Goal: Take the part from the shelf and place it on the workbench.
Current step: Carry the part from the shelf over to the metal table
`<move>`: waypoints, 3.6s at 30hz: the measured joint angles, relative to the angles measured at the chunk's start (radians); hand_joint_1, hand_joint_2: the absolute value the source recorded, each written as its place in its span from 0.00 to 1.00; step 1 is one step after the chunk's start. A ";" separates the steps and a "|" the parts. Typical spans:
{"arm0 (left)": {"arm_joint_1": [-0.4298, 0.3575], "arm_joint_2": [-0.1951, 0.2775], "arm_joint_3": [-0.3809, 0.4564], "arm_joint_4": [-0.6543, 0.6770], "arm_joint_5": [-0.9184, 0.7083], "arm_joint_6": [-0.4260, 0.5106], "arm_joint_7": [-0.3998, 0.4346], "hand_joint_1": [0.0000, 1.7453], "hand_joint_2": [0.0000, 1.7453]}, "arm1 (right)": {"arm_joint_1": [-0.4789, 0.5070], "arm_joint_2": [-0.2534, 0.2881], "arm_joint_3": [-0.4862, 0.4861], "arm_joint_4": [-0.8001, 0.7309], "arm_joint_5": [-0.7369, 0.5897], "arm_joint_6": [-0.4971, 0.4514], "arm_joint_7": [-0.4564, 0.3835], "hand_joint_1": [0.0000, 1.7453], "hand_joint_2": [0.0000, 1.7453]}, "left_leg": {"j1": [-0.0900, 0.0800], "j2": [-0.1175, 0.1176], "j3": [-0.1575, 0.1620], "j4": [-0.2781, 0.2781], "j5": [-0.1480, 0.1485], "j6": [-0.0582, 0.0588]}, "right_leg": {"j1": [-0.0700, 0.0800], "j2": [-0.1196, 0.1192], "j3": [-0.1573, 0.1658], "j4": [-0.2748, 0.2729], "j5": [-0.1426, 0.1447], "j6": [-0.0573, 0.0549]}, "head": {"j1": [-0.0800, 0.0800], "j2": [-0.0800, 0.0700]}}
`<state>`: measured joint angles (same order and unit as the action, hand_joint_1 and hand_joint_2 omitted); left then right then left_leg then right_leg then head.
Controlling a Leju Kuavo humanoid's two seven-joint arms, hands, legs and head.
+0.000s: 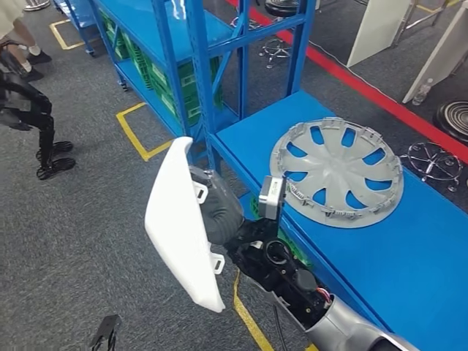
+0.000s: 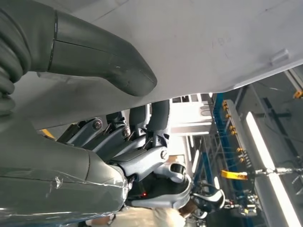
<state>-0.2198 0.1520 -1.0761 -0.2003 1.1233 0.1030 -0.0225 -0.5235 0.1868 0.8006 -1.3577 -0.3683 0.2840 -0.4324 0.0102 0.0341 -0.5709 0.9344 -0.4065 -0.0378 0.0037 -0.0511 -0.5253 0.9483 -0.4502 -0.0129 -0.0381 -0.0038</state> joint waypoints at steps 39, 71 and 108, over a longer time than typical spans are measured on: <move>0.012 -0.048 -0.014 0.000 -0.026 0.000 0.009 0.00 1.00 | 0.046 -0.053 -0.054 -0.051 0.020 -0.008 0.015 1.00 1.00 | -0.002 -0.051 -0.004 0.014 -0.004 0.039 | -0.011 0.046 -0.142 0.329 -0.153 0.031 | 0.045 0.000; 0.022 -0.045 -0.019 0.000 -0.023 -0.015 -0.013 0.00 1.00 | 0.040 -0.056 -0.054 -0.060 0.018 -0.001 0.016 1.00 1.00 | 0.005 -0.068 0.002 0.008 0.000 0.033 | -0.017 0.049 -0.117 0.275 -0.108 0.030 | 0.055 0.000; 0.022 -0.044 -0.020 0.001 -0.027 -0.043 -0.048 0.00 1.00 | 0.035 -0.056 -0.054 -0.066 -0.007 0.008 0.010 1.00 1.00 | 0.003 -0.114 -0.016 0.004 0.021 0.012 | -0.011 0.098 0.007 0.005 -0.005 0.005 | 0.072 0.000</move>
<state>-0.1981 0.1082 -1.0958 -0.1994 1.0963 0.0599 -0.0701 -0.4881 0.1306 0.7465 -1.4241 -0.3754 0.2915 -0.4228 0.0135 -0.0798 -0.5869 0.9384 -0.3853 -0.0256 -0.0073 0.0466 -0.5182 0.9535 -0.4547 -0.0076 0.0342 -0.0038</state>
